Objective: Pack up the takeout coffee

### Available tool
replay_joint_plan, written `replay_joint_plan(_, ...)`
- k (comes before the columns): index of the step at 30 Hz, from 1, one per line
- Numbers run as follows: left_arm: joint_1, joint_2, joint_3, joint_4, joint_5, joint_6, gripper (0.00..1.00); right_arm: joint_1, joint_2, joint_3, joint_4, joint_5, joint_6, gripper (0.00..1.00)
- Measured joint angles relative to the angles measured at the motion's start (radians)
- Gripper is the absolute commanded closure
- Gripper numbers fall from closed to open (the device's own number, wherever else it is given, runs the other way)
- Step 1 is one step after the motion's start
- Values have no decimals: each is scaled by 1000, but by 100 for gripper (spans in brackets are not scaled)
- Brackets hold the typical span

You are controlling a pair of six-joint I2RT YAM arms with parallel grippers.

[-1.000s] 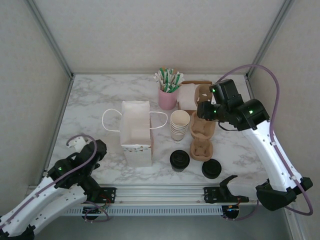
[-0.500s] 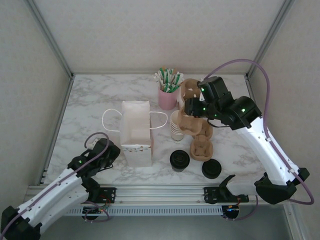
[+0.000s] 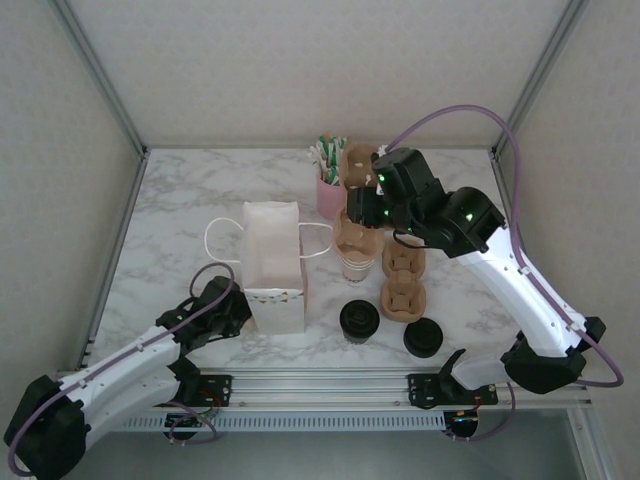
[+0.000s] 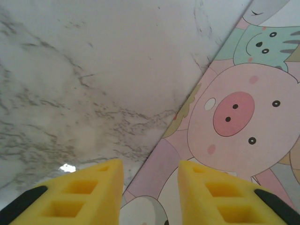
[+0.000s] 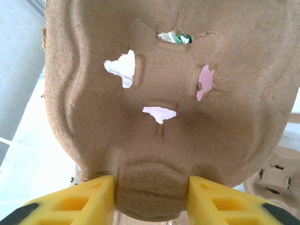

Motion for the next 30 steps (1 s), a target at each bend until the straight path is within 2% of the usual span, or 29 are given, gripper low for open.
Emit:
replay_joint_plan(10, -138, 193, 10, 132, -4, -25, 65, 35, 58, 124, -2, 61, -12, 58)
replay_joint_plan(22, -177, 240, 43, 122, -52, -25, 62, 48, 68, 153, -6, 87, -27, 57)
replay_joint_plan(26, -217, 259, 109, 97, -62, -6, 61, 53, 37, 106, -26, 239, -67, 57)
replay_joint_plan(30, -225, 206, 186, 27, -100, 31, 58, 53, -8, 58, -54, 377, -103, 57)
